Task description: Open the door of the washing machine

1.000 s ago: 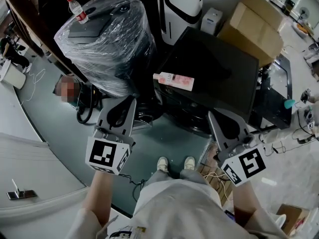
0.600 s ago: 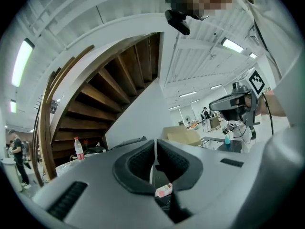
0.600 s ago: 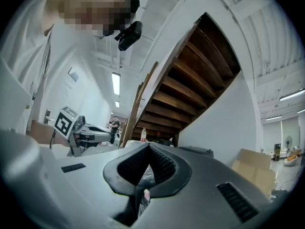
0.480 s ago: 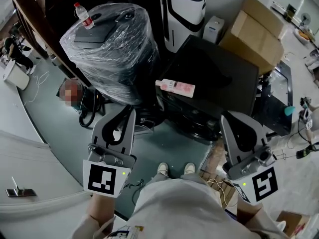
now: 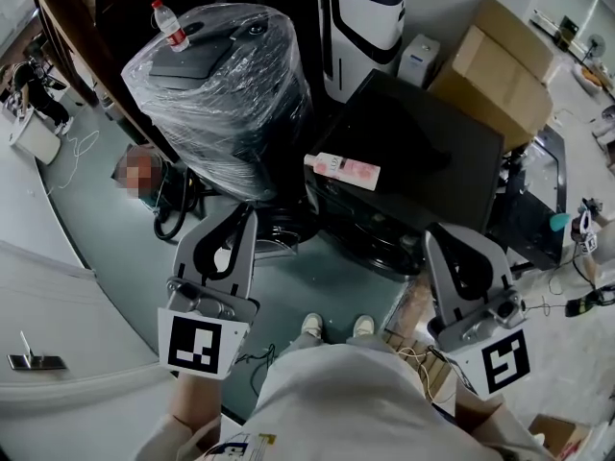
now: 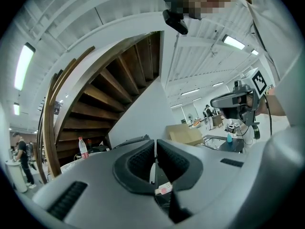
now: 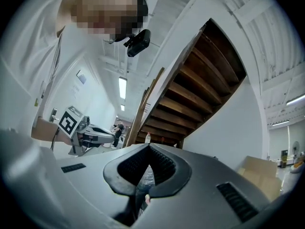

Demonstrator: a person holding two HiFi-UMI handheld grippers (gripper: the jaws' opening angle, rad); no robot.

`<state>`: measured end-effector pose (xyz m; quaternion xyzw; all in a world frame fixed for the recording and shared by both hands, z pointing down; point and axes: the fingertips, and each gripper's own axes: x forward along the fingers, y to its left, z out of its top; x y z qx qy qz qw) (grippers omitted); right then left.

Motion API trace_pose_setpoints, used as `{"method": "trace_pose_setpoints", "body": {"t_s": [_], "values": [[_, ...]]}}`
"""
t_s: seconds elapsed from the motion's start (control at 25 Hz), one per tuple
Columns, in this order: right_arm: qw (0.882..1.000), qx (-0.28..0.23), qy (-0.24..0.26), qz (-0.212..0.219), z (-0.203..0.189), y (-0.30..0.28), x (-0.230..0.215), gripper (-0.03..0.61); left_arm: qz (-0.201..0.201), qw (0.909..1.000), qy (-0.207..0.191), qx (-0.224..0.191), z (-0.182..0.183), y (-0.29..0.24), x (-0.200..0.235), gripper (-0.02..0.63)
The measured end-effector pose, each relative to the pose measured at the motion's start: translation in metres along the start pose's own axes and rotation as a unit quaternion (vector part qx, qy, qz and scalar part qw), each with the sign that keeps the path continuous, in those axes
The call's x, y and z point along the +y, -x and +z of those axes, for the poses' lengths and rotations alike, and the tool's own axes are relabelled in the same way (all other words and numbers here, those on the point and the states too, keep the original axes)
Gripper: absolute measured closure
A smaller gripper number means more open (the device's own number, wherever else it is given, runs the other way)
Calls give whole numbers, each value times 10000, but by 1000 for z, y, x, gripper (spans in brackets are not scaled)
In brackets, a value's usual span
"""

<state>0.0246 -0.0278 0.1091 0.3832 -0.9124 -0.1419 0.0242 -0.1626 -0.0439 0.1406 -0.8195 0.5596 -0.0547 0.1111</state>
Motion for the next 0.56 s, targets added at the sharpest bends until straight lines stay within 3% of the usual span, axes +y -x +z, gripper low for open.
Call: {"method": "trace_pose_setpoints", "body": {"t_s": [0.56], "values": [[9999,89,-140,7,-12,-7,-4,553,123,9999,92,22,-5,5,4,583]]}}
